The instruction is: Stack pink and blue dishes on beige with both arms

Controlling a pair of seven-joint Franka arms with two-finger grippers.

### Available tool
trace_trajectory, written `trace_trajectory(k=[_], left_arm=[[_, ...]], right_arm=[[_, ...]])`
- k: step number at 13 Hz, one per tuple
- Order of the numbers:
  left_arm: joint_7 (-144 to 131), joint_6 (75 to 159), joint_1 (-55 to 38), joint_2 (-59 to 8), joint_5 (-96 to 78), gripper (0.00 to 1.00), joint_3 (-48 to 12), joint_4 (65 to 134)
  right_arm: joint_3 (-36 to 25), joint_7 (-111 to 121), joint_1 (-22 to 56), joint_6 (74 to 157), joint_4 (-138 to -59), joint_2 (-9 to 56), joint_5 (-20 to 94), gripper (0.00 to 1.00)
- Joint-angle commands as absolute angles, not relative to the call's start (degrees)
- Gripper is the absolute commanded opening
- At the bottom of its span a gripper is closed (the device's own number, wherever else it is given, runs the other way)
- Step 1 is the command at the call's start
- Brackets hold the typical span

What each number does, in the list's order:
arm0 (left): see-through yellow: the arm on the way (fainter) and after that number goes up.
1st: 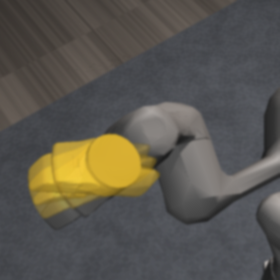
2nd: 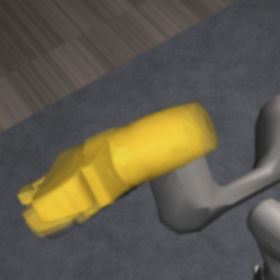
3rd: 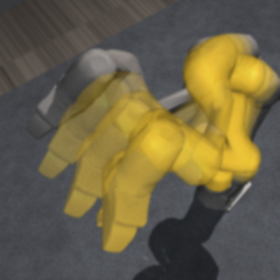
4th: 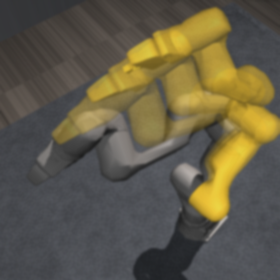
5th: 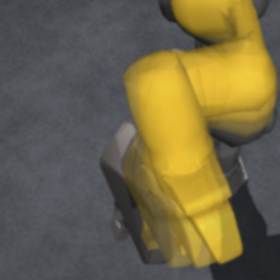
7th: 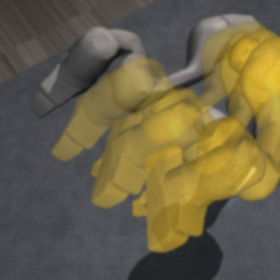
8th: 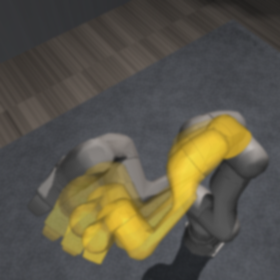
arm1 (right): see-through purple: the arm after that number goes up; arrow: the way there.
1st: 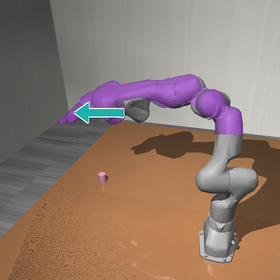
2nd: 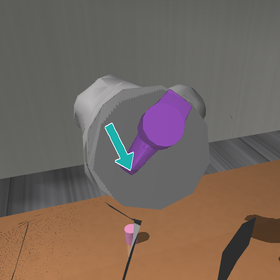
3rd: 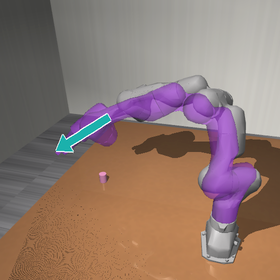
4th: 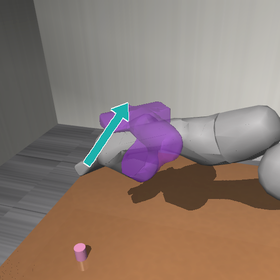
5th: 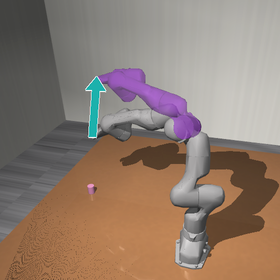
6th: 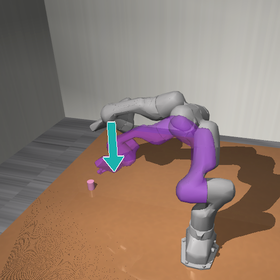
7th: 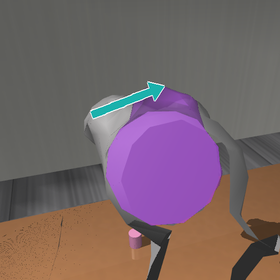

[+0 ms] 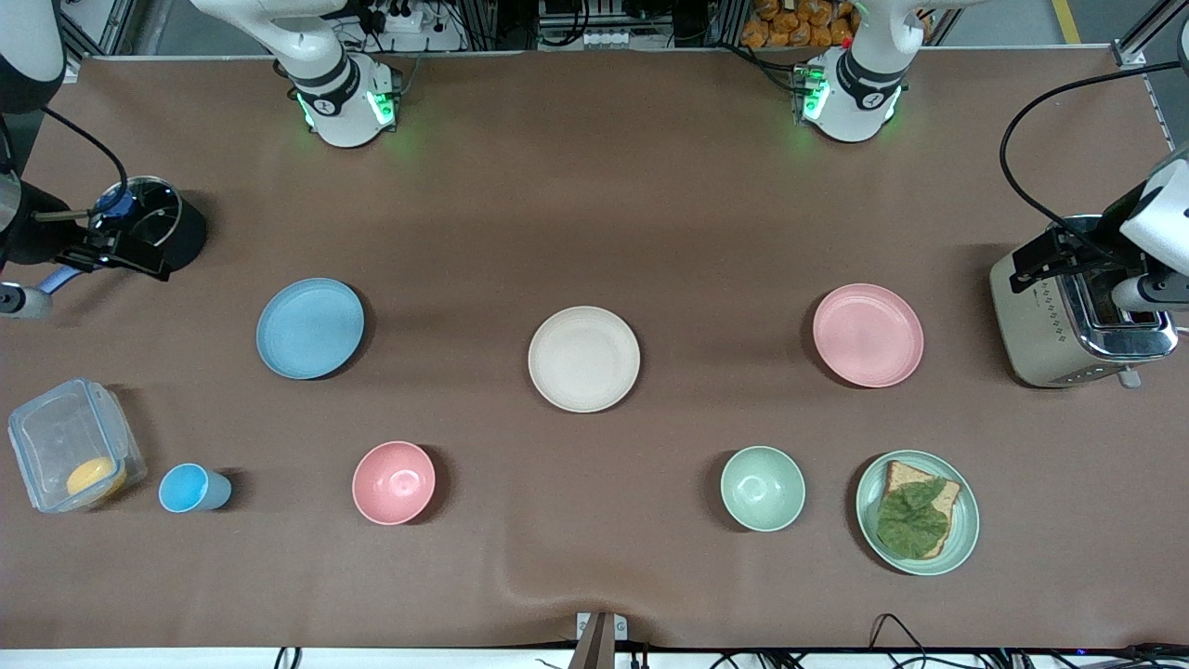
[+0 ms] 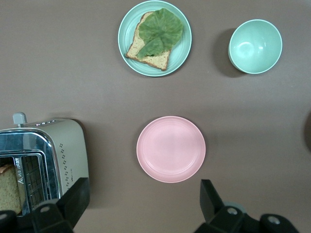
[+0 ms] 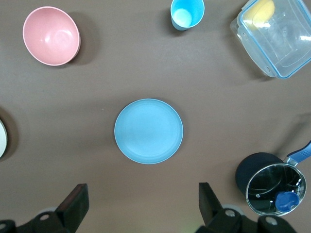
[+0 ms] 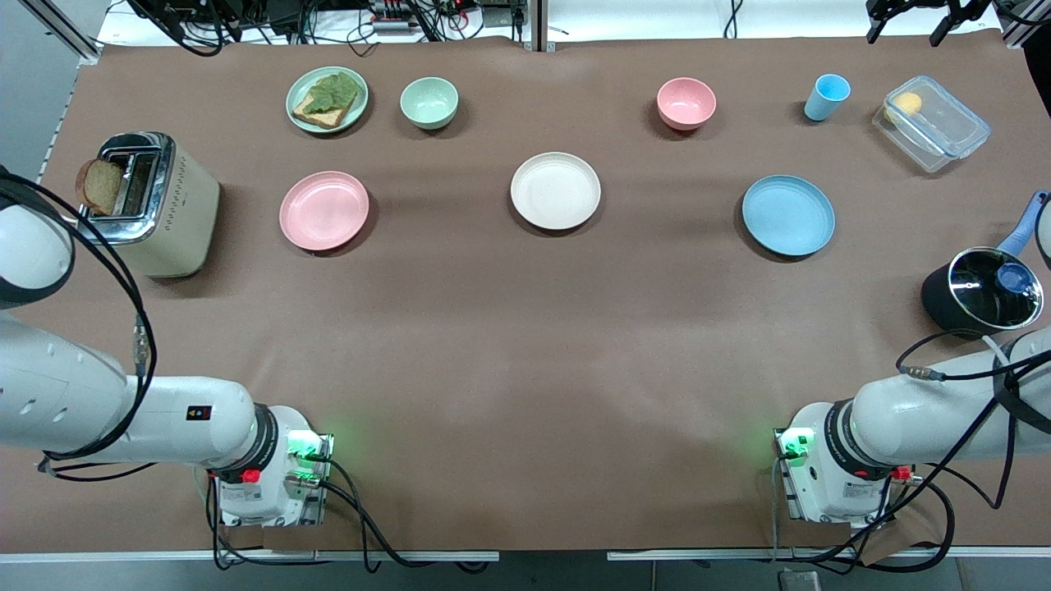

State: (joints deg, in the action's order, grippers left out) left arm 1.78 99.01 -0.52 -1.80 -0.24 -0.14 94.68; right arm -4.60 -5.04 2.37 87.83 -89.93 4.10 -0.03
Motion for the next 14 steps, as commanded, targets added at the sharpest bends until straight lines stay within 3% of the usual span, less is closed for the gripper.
trace_trajectory(k=[1, 14], left_arm=[[2.02, 98.00, -0.44, -2.11, 0.26, 1.00, -0.26, 93.69], [2.02, 98.00, -0.35, -2.55, 0.35, 1.00, -0.26, 94.04]], right_arm=[[-3.78, -4.57, 1.41, 87.36, -90.00, 3.87, -0.53, 1.00], [-3.78, -4.57, 1.05, 87.01, -90.00, 4.57, -0.53, 1.00]])
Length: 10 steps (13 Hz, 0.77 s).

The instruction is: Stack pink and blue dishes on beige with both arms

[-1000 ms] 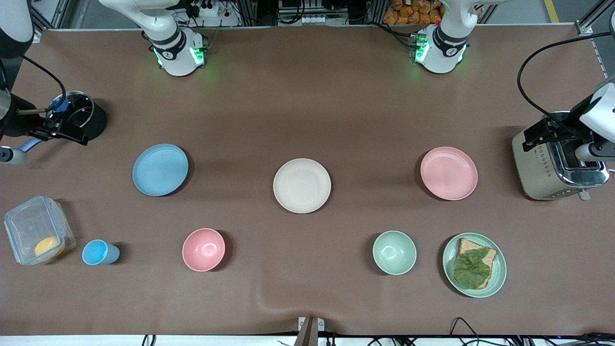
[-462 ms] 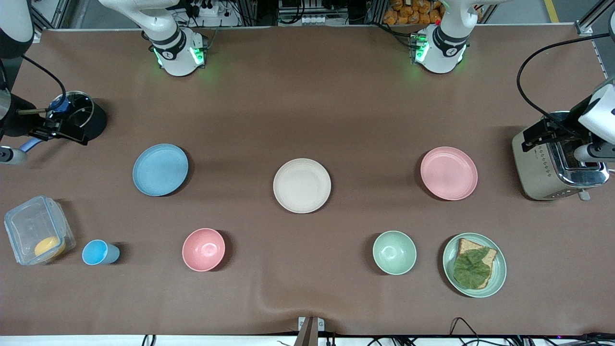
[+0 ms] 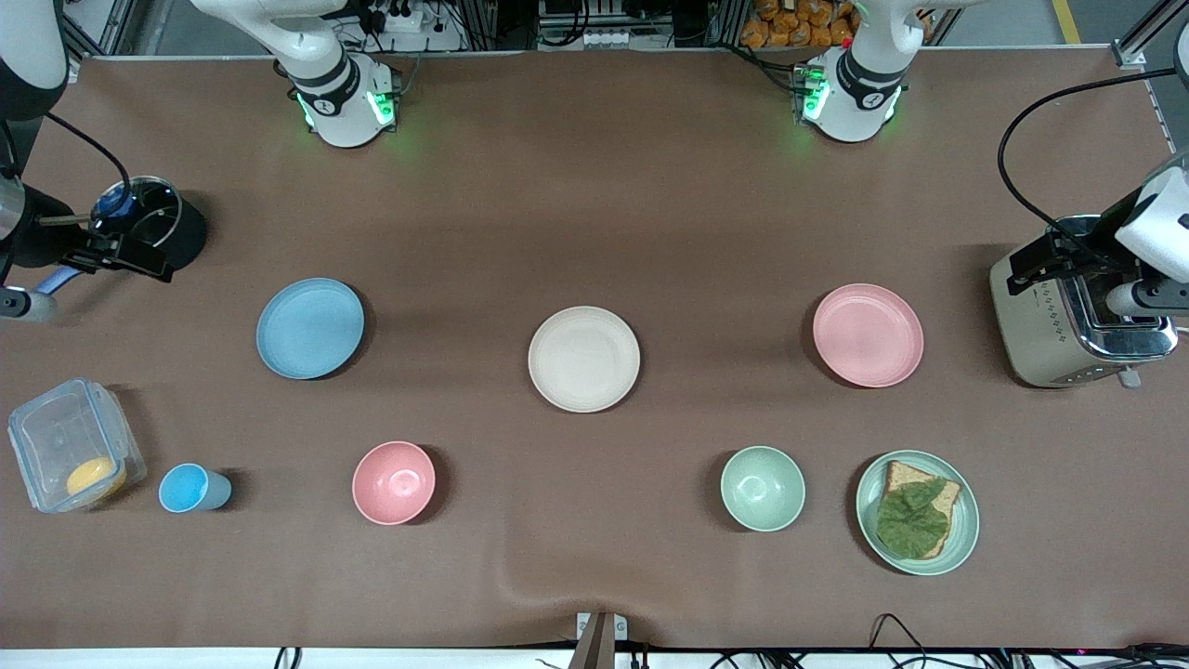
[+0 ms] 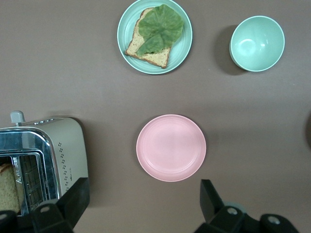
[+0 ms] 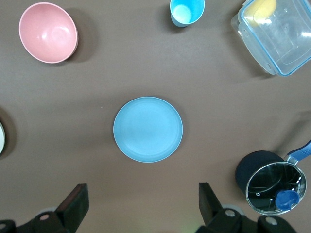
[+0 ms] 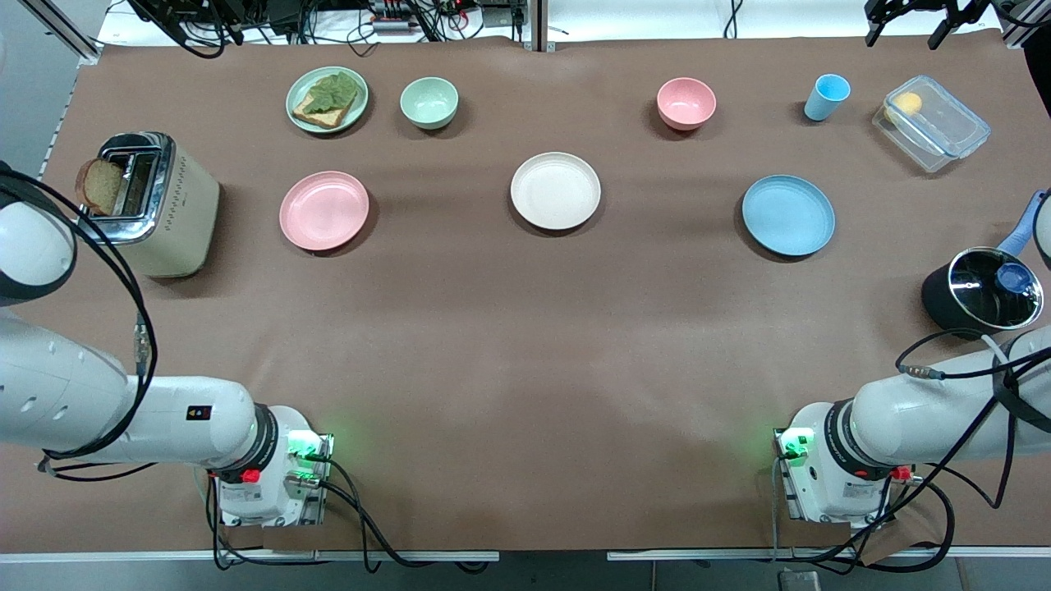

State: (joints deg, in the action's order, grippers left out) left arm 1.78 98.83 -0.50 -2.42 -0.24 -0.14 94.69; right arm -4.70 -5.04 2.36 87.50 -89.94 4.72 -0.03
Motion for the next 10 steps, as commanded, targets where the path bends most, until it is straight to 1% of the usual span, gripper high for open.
trace_trajectory(k=[1, 3, 5, 7, 8, 9, 10], left_arm=[[2.02, 98.00, -0.35, -2.55, 0.35, 1.00, -0.26, 94.04], [2.02, 98.00, -0.26, -2.64, 0.35, 1.00, -0.26, 94.04], [2.11, 98.00, -0.26, -2.64, 0.35, 1.00, -0.26, 94.13], [2.20, 98.00, -0.18, -2.64, 0.35, 1.00, -0.26, 94.13], [2.11, 98.00, -0.18, -2.64, 0.35, 1.00, -0.26, 94.13], [2.11, 97.91, -0.18, -2.64, 0.35, 1.00, -0.26, 94.30], [2.02, 98.00, -0.18, -2.98, 0.35, 1.00, -0.26, 94.65]], right_arm=[[-3.87, -4.57, 1.05, 86.92, -90.09, 4.57, -0.53, 1.00], [-3.95, -4.22, -0.43, 86.14, -90.52, 5.18, -0.53, 1.00], [-3.87, 1.37, -3.94, 86.74, -91.92, 6.32, -0.44, 1.00], [-3.87, 7.88, -8.68, 88.32, -92.72, 9.39, 1.13, 1.00], [-3.87, 10.00, -10.62, 90.07, -93.51, 11.32, 2.27, 1.00], [-3.87, 11.06, -11.42, 93.48, -96.21, 12.47, 3.68, 1.00], [-3.87, 11.51, -11.43, 99.08, -100.85, 12.57, 3.95, 1.00]])
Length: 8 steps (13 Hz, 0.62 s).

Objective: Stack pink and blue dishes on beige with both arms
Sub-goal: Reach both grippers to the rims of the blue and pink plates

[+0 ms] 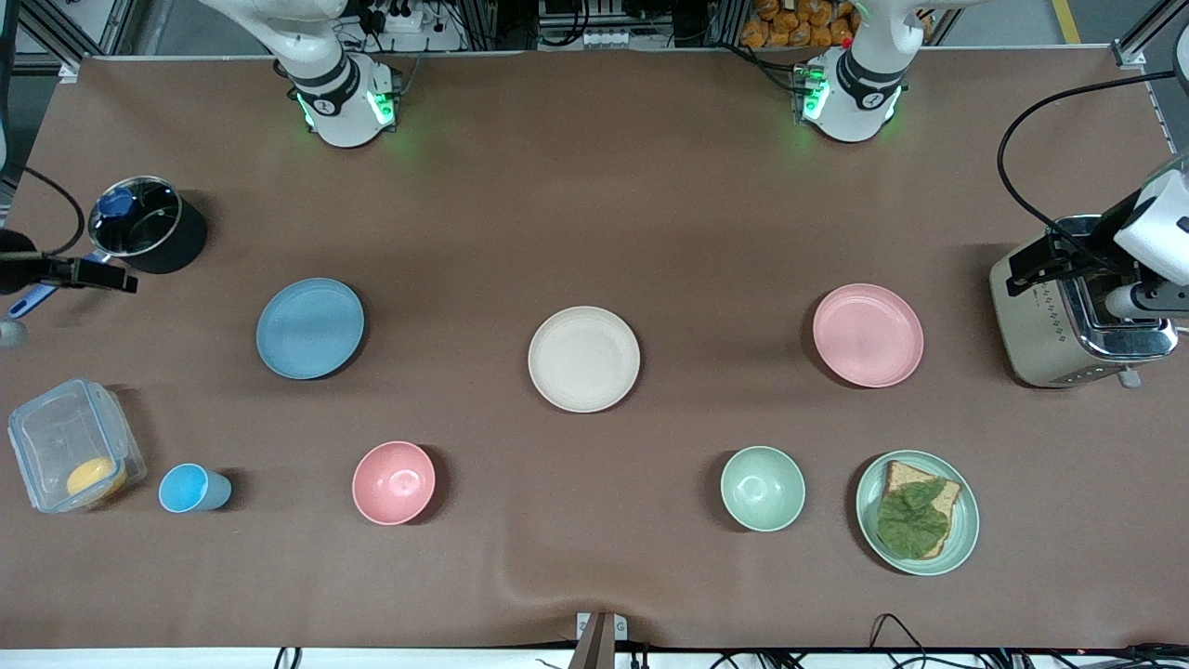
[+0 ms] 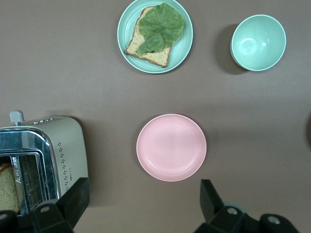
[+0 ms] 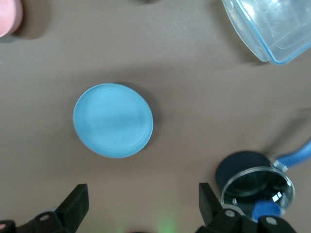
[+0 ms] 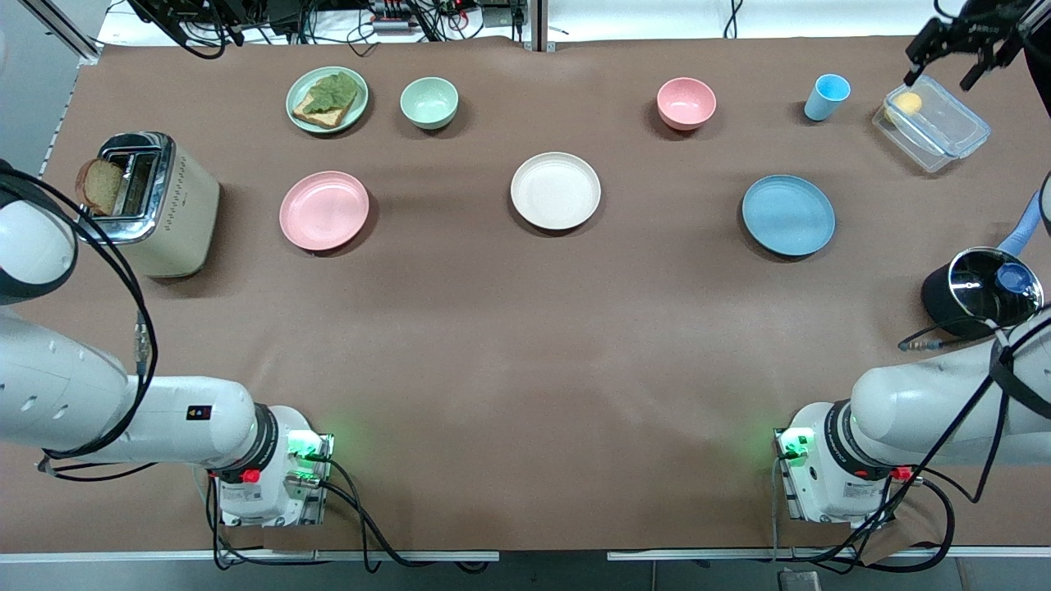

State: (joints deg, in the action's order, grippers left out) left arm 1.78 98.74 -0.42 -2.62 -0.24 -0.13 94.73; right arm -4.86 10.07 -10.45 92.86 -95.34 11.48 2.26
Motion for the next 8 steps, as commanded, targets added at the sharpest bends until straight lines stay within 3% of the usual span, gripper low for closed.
trace_trajectory(k=[1, 6, 8], left_arm=[[2.20, 97.91, -0.18, -3.34, 0.35, 1.00, -0.26, 95.09], [6.59, 98.17, 1.05, -11.49, -0.52, 1.00, -0.53, 95.45], [6.77, 98.70, 1.23, -16.15, -3.24, 1.00, -0.53, 95.80]], right_arm=[[-3.87, 11.77, -11.43, 104.53, -105.42, 12.57, 4.04, 1.00], [-3.87, 20.12, -11.69, 120.21, -115.91, 16.95, 8.52, 1.00], [-3.87, 22.14, -11.60, 121.90, -116.19, 19.67, 10.36, 1.00]])
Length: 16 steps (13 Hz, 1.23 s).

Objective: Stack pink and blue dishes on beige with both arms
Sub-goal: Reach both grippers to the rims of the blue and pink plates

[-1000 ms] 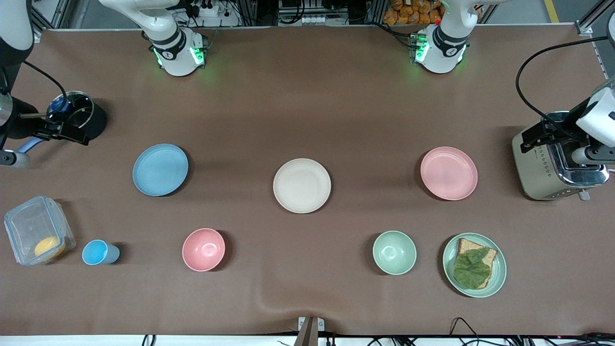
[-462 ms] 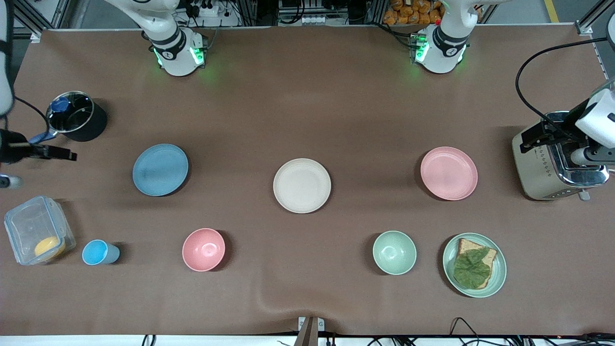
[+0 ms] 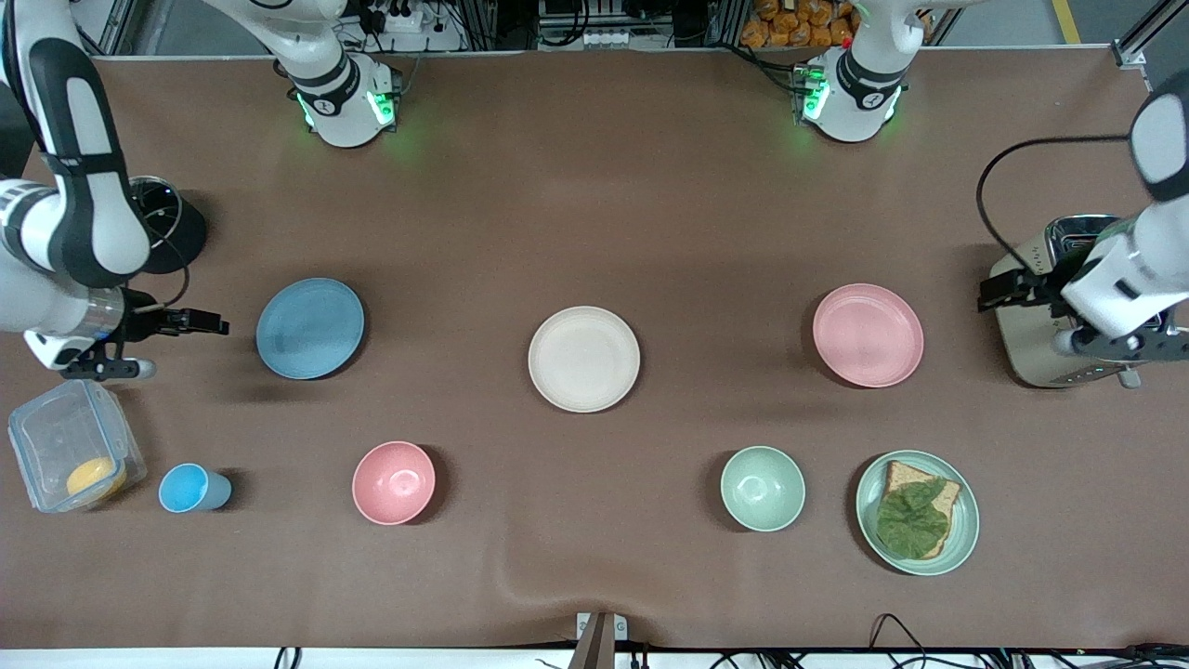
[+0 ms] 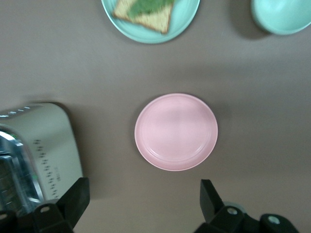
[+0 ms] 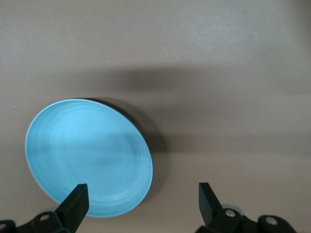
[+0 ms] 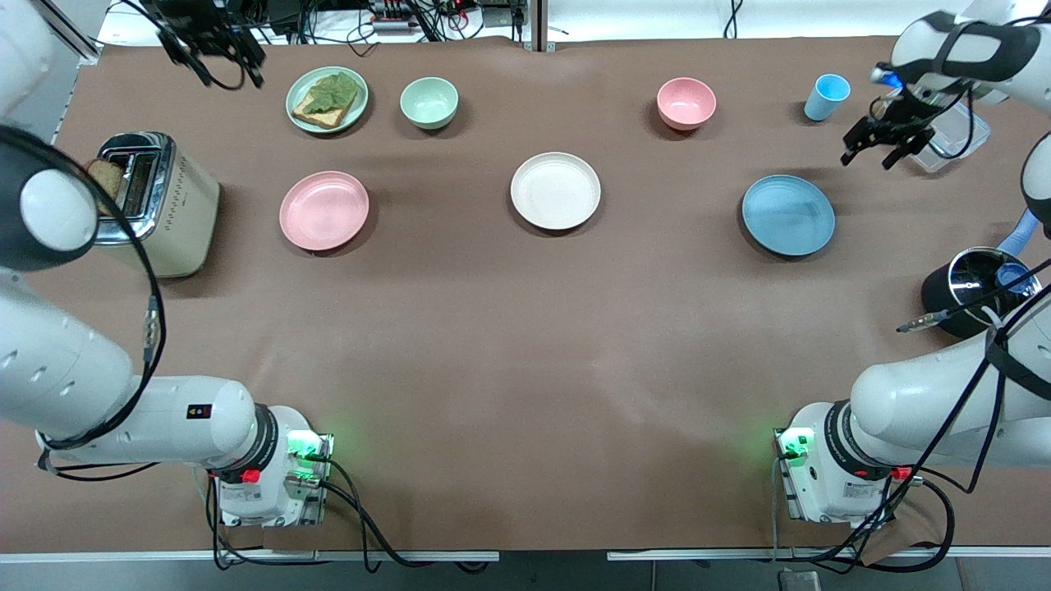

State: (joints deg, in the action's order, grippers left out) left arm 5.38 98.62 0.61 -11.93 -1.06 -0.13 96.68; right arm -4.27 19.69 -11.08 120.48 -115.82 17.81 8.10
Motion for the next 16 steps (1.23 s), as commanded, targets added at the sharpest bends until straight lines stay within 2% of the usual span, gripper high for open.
trace_trajectory(k=[1, 4, 10, 11, 12, 13, 14, 15, 16], left_arm=[[8.16, 99.14, 1.75, -18.17, -3.69, 1.00, -0.53, 96.84], [19.02, 106.32, 3.51, -23.45, -5.27, 1.00, -0.53, 101.50], [38.30, 114.33, 6.24, -33.03, -6.59, 1.00, -0.79, 101.87], [41.19, 115.30, 6.24, -34.09, -7.29, 1.00, -0.79, 101.95], [42.44, 115.49, 6.33, -34.36, -8.51, 0.79, -0.79, 102.04], [42.54, 115.49, 6.68, -34.54, -8.61, 0.40, -0.79, 102.04], [42.71, 115.49, 6.85, -35.32, -8.70, 0.37, -0.79, 101.95], [42.98, 115.58, 7.29, -36.29, -8.79, 0.22, -0.79, 101.87], [43.85, 115.66, 7.47, -36.30, -8.96, 0.02, -0.88, 101.60]], right_arm=[[-3.87, 23.45, -11.34, 123.64, -116.28, 20.99, 10.81, 1.00], [-3.43, 25.31, -10.99, 127.87, -116.28, 25.04, 11.16, 1.00], [-2.55, 28.65, -10.81, 128.94, -115.58, 29.35, 13.54, 1.00], [-2.55, 28.83, -10.72, 128.85, -115.49, 29.62, 13.62, 0.83], [-2.55, 28.83, -10.64, 128.59, -115.40, 29.71, 13.62, 0.50], [-2.55, 28.83, -10.37, 128.15, -114.97, 29.88, 13.54, 0.17], [-2.55, 28.83, -10.28, 128.14, -114.87, 29.97, 13.54, 0.00], [-2.55, 28.74, -10.11, 128.06, -114.70, 30.06, 13.54, 0.00], [-2.55, 28.65, -9.93, 127.10, -114.00, 30.06, 13.54, 0.00]])
